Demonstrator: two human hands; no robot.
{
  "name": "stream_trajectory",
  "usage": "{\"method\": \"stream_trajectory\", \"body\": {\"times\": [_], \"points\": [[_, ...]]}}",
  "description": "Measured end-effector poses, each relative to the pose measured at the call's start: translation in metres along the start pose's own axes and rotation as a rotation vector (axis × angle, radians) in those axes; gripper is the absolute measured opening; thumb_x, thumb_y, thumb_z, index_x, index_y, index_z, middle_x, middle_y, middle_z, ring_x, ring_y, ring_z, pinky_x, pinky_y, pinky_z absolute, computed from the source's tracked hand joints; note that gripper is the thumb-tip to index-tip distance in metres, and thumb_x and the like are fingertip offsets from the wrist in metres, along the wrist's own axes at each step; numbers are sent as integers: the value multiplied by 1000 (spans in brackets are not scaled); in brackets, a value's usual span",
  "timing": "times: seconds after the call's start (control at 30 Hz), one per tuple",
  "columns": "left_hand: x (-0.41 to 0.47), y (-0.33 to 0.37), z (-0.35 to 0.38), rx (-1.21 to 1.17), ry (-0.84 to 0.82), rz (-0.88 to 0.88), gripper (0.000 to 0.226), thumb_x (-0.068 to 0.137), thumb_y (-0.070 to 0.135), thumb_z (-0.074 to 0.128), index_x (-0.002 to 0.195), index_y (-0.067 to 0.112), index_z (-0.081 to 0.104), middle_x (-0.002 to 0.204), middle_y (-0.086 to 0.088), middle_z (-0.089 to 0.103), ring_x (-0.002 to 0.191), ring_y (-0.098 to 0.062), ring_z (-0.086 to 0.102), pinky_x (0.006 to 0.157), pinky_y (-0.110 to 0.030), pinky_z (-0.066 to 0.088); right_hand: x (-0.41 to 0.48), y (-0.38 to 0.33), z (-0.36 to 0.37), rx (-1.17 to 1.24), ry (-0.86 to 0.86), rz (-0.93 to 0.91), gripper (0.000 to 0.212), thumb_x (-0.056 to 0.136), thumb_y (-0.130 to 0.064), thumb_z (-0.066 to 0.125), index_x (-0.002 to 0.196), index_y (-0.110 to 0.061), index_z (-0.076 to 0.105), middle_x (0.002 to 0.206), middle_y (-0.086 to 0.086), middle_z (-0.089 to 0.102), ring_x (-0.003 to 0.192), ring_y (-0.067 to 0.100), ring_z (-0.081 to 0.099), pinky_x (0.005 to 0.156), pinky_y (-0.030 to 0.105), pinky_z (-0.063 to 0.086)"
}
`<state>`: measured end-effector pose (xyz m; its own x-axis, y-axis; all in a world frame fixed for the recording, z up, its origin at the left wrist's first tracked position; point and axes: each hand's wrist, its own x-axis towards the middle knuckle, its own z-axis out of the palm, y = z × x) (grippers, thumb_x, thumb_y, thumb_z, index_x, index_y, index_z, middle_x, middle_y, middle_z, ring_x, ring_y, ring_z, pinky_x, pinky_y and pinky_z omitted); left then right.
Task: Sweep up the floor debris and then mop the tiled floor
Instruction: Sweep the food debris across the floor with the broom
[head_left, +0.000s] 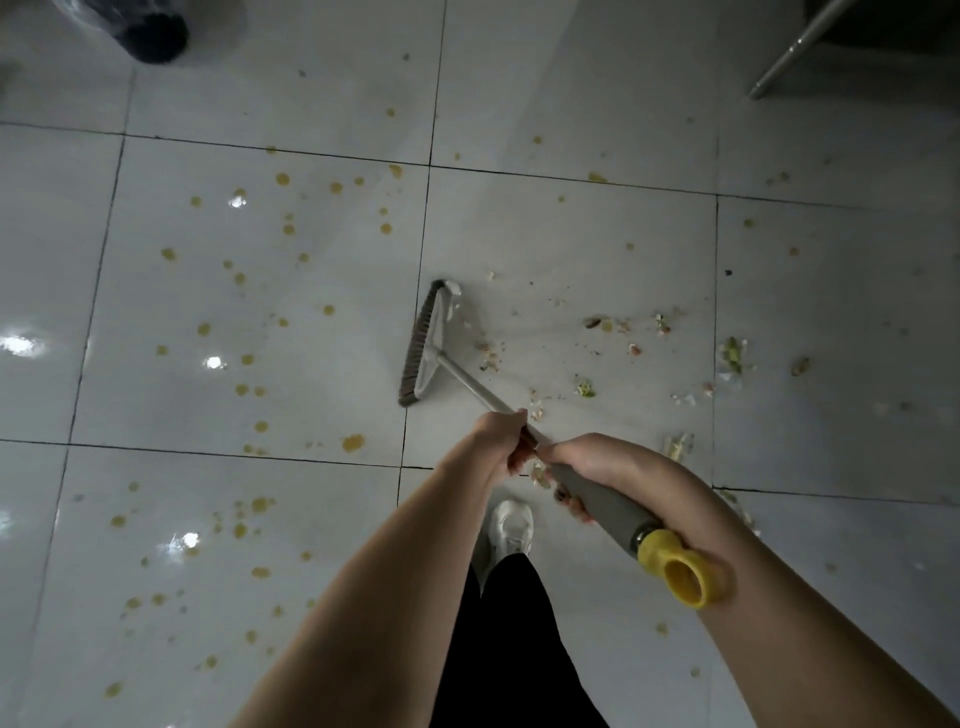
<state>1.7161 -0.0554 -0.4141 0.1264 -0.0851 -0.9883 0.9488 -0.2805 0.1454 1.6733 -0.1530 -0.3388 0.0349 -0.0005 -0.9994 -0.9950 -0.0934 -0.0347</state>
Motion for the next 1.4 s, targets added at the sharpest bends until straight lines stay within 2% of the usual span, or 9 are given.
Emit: {"method": "stream_trajectory", "body": {"times": [0.2, 0.43, 0.63, 0.7, 0.77, 0.9, 1.13, 1.23, 1.4], "points": [[-19, -7, 43, 62, 17, 132, 27, 99, 24, 44, 80, 5, 50, 56, -3, 48, 23, -4, 41, 35, -16, 35, -21, 26, -39, -9, -21, -56, 31, 96, -34, 49, 87, -5, 56, 40, 2, 49, 26, 13, 43, 33, 14, 36], [-3, 11, 17, 161, 238, 339, 22, 97, 23, 46, 88, 4, 52, 65, -7, 54, 45, -14, 46, 37, -23, 35, -7, 6, -28, 70, -131, -175, 35, 93, -42, 50, 83, -10, 58, 54, 2, 52, 30, 9, 47, 35, 14, 37], [28, 53, -17, 150, 187, 207, 18, 97, 14, 45, 82, 9, 53, 68, -7, 52, 45, -14, 52, 36, -16, 44, 26, -28, -2, 364, -196, -185, 30, 94, -33, 51, 81, -6, 53, 55, 5, 51, 33, 9, 46, 35, 16, 40], [35, 61, -16, 178, 155, 146, 22, 96, 18, 51, 77, 7, 53, 64, -5, 51, 39, -10, 51, 35, -16, 44, 35, -30, -2, 436, -203, -155, 29, 94, -33, 51, 84, -5, 52, 55, 5, 51, 33, 9, 47, 34, 16, 41], [39, 61, -9, 217, 128, 103, 29, 94, 27, 54, 73, 7, 53, 62, -5, 52, 47, -11, 50, 38, -19, 45, 37, -27, -6, 477, -188, -117, 28, 94, -32, 50, 85, -5, 51, 57, 5, 50, 32, 9, 47, 34, 16, 40], [35, 43, 27, 364, 18, 38, 28, 94, 29, 53, 83, 3, 54, 70, -8, 54, 55, -14, 52, 48, -23, 48, 25, 7, -22, 616, -159, 10, 27, 92, -32, 55, 82, -7, 52, 50, 4, 49, 28, 10, 43, 32, 15, 38], [-11, -5, 78, 472, -199, -44, 31, 96, 22, 51, 72, 3, 48, 57, -8, 48, 41, -14, 47, 43, -23, 40, -32, 80, -33, 599, -39, 53, 37, 91, -35, 56, 109, -2, 55, 61, 8, 50, 30, 11, 44, 35, 16, 39], [-23, -18, 72, 516, -171, 10, 29, 96, 22, 51, 70, 8, 48, 52, -6, 49, 25, -7, 44, 33, -14, 36, -46, 93, -23, 566, -51, 45, 34, 92, -34, 54, 107, -4, 53, 60, 6, 50, 32, 10, 45, 36, 17, 40], [-16, -8, 31, 606, -41, 114, 26, 95, 23, 53, 75, 6, 50, 50, -5, 49, 35, -12, 45, 43, -23, 38, -34, 76, 11, 665, -135, -60, 25, 91, -30, 55, 94, -5, 54, 60, 4, 52, 37, 10, 46, 37, 19, 41]]}}
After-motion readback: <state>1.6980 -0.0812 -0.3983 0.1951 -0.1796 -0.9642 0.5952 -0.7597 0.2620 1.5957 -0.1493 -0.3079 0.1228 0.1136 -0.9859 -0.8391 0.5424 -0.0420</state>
